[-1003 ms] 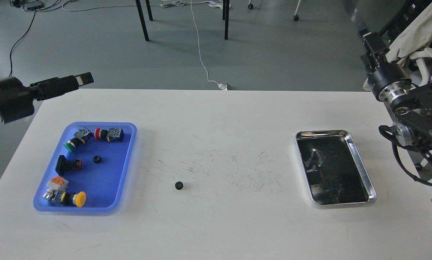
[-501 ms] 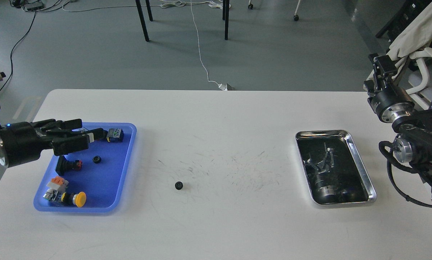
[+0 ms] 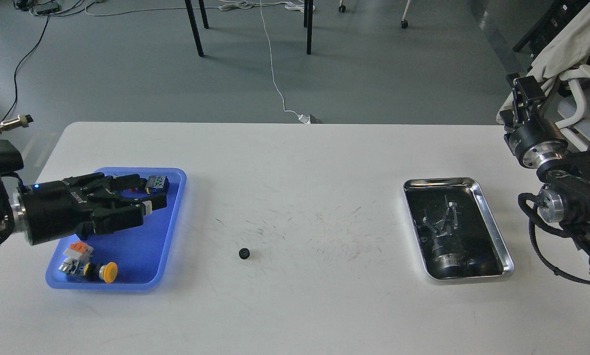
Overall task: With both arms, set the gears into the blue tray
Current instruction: 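Swing the left gripper down over the blue tray, then extend the left gripper past the blue tray toward the black part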
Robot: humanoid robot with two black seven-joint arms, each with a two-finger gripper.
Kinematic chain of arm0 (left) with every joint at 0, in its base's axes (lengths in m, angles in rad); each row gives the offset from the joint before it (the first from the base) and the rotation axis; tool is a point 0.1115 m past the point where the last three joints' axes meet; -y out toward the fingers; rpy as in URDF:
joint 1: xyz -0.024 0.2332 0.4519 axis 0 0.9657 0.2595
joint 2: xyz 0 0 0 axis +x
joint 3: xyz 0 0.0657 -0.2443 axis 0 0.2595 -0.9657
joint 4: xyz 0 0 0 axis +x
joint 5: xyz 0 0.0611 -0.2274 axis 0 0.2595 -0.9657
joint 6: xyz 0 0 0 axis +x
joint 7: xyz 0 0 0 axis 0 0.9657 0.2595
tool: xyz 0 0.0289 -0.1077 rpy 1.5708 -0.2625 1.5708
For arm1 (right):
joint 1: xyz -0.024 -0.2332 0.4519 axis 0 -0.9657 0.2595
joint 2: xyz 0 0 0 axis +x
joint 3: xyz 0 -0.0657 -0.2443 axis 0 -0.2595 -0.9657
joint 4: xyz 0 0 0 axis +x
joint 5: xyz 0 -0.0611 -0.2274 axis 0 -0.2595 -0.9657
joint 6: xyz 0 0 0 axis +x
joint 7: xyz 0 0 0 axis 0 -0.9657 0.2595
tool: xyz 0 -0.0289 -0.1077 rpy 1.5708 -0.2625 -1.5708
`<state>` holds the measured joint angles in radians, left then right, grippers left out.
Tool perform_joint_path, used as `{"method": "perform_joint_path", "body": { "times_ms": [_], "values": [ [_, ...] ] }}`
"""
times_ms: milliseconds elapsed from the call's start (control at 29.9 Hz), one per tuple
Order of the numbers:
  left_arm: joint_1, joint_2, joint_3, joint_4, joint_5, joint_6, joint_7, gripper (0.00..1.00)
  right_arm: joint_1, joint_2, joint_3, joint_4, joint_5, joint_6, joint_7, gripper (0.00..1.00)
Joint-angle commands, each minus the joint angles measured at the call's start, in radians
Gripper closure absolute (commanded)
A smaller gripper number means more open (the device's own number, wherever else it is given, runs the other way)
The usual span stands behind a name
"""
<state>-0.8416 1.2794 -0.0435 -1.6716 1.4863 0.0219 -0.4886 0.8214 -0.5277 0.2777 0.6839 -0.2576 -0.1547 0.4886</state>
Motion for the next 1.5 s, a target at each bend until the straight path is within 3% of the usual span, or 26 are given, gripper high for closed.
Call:
{"method": "perform_joint_path", "body": {
  "times_ms": [0,134,401,568,936,1103,1304,1471],
  "values": [
    [0.001,-0.055,-0.001,0.004,0.205,0.029,0.0,0.02,-0.002,0.0,0.0,0.0,0.0,-0.002,0.0,0.05],
    [0.006,-0.089,0.002,0.016,0.458,0.07,0.0,0.01,-0.002,0.0,0.0,0.0,0.0,-0.002,0.0,0.05],
    [-0.036,-0.166,-0.01,0.024,0.528,0.069,0.0,0.02,0.002,0.0,-0.005,0.0,0.0,-0.005,0.0,0.05],
    [-0.068,-0.274,-0.004,0.093,0.646,0.064,0.0,0.02,-0.001,-0.002,0.001,0.0,0.0,-0.008,0.0,0.05],
    [-0.062,-0.5,0.011,0.182,0.695,0.038,0.0,0.08,-0.001,0.0,0.011,-0.01,-0.002,-0.008,0.0,0.05],
    [-0.062,-0.638,0.011,0.306,0.695,0.041,0.0,0.08,-0.002,-0.002,0.021,-0.026,0.0,-0.008,0.0,0.05],
    [-0.045,-0.683,0.013,0.355,0.695,0.05,0.0,0.12,-0.002,0.0,0.032,-0.035,-0.002,-0.008,0.0,0.05],
    [-0.014,-0.718,0.014,0.42,0.695,0.107,0.0,0.15,-0.002,0.002,0.032,-0.035,0.0,-0.009,0.0,0.05]
  ]
}}
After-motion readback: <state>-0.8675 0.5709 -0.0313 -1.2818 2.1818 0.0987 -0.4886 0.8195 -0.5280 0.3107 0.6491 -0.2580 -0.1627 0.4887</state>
